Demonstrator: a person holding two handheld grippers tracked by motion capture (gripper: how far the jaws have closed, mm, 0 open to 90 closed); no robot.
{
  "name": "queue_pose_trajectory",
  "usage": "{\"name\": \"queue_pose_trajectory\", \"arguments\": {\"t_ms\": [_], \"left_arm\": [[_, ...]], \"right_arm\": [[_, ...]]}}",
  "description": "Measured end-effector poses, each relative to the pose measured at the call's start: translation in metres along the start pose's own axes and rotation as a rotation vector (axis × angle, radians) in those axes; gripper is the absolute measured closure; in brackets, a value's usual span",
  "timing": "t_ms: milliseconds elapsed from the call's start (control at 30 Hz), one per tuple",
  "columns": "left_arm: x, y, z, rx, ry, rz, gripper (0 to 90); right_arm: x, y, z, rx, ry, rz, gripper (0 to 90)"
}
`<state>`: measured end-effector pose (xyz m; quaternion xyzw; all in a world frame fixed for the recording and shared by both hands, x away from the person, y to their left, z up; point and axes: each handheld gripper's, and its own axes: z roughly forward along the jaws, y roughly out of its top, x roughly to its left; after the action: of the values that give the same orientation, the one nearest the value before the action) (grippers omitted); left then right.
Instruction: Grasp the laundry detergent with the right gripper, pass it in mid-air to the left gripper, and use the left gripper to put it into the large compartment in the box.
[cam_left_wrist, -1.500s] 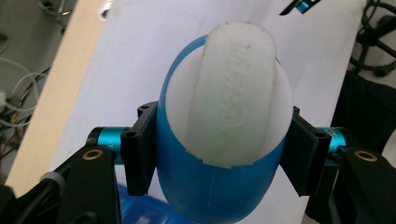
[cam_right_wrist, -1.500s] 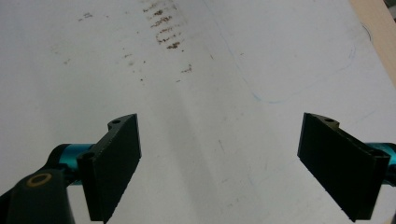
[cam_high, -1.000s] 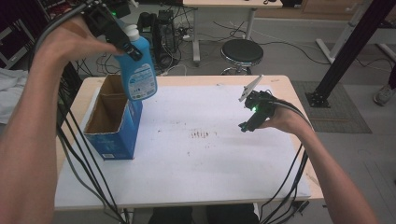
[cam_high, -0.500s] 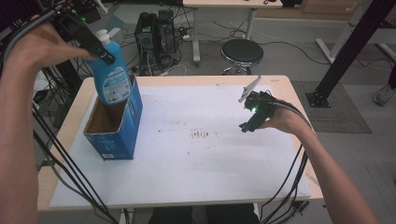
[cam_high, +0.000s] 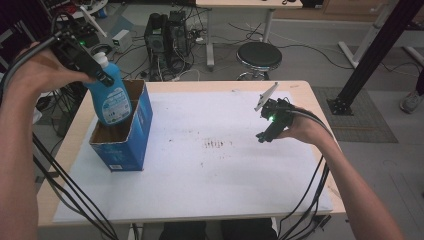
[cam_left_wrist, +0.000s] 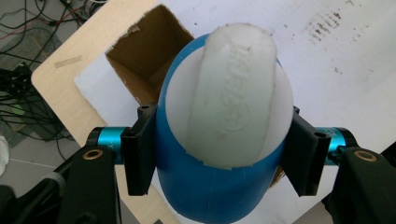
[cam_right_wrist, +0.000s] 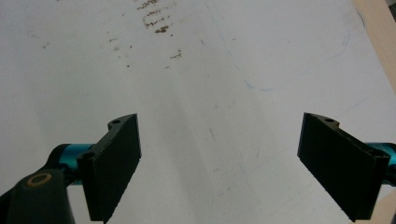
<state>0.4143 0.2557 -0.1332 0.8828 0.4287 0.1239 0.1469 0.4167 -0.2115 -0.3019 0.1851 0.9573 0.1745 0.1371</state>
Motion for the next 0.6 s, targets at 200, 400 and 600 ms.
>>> {"name": "queue_pose_trajectory", "arguments": {"t_ms": [200,400,600], "left_arm": [[0.002,-0.012,0.028,0.019,-0.024,0.000,37.1],[0.002,-0.021,0.053,0.039,-0.051,0.021,37.1],[0.000,-0.031,0.081,0.058,-0.078,0.034,37.1]], "right_arm": [[0.002,0.002,0.001,0.012,0.004,-0.015,12.6],[0.004,0.002,0.004,0.025,0.006,-0.013,12.6],[0.005,0.000,0.007,0.029,0.005,-0.017,12.6]]}}
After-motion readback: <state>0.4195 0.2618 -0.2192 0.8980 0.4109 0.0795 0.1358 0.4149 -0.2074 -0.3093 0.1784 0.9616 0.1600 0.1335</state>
